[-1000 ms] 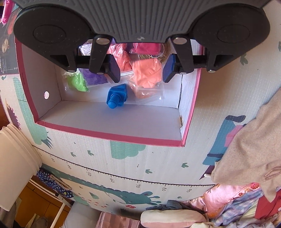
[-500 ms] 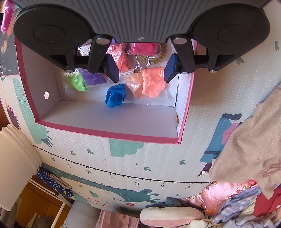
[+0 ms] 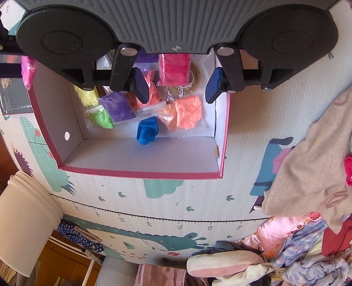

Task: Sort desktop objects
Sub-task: 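Lower the hot pink clay bag into the shoebox with the right tool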

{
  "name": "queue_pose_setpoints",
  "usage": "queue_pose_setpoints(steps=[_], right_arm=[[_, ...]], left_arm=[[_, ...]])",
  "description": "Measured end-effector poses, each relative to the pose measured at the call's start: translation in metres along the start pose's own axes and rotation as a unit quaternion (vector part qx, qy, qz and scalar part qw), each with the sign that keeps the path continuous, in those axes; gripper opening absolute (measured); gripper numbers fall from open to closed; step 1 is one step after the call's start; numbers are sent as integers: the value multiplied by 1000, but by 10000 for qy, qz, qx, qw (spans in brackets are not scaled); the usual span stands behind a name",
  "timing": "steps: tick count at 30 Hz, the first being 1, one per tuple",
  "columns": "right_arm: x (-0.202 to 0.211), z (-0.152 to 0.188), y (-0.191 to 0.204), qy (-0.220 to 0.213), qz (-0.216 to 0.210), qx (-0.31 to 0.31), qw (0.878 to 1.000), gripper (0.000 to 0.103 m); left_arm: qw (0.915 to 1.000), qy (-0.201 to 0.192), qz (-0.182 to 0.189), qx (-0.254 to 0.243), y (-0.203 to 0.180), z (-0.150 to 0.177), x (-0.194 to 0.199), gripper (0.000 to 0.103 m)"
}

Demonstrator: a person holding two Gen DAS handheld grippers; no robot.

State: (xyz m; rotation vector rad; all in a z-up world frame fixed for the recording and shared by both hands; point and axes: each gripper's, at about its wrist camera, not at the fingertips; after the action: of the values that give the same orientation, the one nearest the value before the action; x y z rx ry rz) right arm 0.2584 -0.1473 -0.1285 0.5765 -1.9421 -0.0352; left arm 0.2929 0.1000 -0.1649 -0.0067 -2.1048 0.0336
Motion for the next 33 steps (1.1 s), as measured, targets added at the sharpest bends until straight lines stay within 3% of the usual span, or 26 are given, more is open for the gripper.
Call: queue_pose_setpoints(steps=[13, 33], right_arm=[[-41, -43, 1, 348, 432, 198, 9983, 43], [-101, -91, 3, 519, 787, 238, 9953, 44]], left_arm=[[9990, -70, 316, -297, -24, 15, 19, 55], [9985, 43, 491, 239, -16, 23, -3, 55]])
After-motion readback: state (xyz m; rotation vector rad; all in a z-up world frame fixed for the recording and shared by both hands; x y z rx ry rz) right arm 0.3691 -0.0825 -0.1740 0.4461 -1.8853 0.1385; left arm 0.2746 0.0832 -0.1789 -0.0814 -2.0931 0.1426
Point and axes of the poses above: each gripper's, at about its wrist camera, not at the fingertips, and x roughly against the way its jaws point, y to its left, z to its underside, and after that the axes turned 6 degrees about -x, right-handed
